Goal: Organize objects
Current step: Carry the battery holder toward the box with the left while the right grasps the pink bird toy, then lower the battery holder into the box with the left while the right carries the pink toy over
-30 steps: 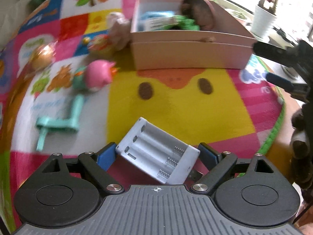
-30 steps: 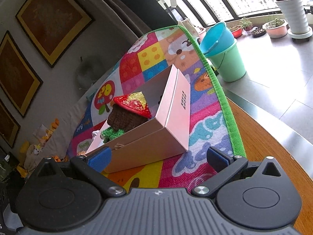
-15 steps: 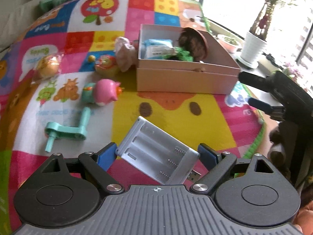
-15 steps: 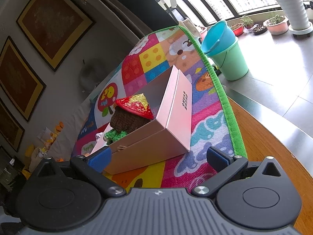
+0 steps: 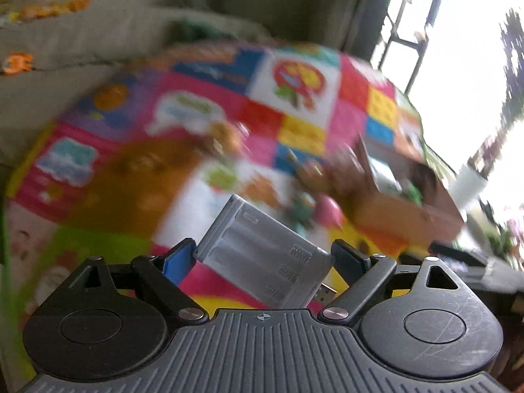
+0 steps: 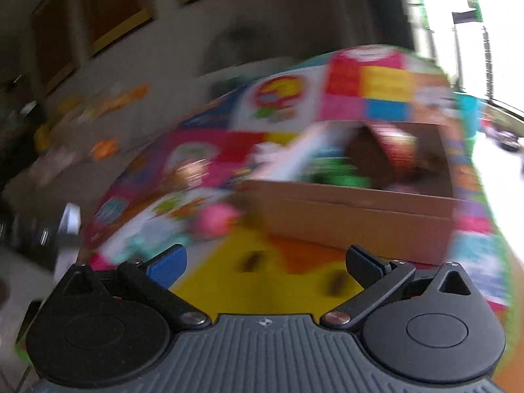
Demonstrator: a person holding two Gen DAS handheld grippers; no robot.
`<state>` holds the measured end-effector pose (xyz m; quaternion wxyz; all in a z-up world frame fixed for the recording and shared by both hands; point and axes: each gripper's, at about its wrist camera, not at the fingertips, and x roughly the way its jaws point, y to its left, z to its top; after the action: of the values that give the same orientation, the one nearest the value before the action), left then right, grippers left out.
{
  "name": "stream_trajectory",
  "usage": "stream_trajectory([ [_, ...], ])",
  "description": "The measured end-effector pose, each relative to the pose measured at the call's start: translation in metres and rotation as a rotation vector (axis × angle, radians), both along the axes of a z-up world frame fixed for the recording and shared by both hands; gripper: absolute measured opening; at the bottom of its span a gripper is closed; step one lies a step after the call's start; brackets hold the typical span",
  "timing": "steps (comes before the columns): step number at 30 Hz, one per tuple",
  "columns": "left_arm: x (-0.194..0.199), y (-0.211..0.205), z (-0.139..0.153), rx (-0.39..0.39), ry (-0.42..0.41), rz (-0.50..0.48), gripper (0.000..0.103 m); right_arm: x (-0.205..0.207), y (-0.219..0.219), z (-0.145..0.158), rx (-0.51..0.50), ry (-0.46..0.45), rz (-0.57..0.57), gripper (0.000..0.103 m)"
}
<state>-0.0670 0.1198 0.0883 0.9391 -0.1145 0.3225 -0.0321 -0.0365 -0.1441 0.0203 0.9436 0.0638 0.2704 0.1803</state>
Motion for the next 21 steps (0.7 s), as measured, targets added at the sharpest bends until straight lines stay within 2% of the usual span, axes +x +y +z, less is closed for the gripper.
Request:
stream_trajectory([
  [4, -0.008, 0.023, -0.001, -0.034, -0.039, -0.017, 0.093, 0.019, 0.053, 0.005, -0.078, -0.010, 0.077, 0.103],
  [8, -0.005, 0.031, -0.024, -0.126, -0.005, -0.067, 0.093, 0.059, 0.085, 0.003, -0.164, 0.016, 0.025, 0.095],
  [12, -0.009, 0.038, -0.042, -0.190, 0.019, -0.066, 0.093, 0.093, 0.111, -0.011, -0.263, 0.052, -0.005, 0.091],
  [15, -0.012, 0.042, -0.048, -0.215, 0.014, -0.076, 0.093, 0.108, 0.122, -0.020, -0.314, 0.088, 0.004, 0.073],
  [18, -0.014, 0.042, -0.051, -0.243, 0.010, -0.099, 0.093, 0.110, 0.124, -0.017, -0.337, 0.098, 0.019, 0.069],
  [21, -0.016, 0.037, -0.052, -0.242, 0.012, -0.140, 0.093, 0.092, 0.115, -0.004, -0.343, 0.072, 0.048, 0.068],
])
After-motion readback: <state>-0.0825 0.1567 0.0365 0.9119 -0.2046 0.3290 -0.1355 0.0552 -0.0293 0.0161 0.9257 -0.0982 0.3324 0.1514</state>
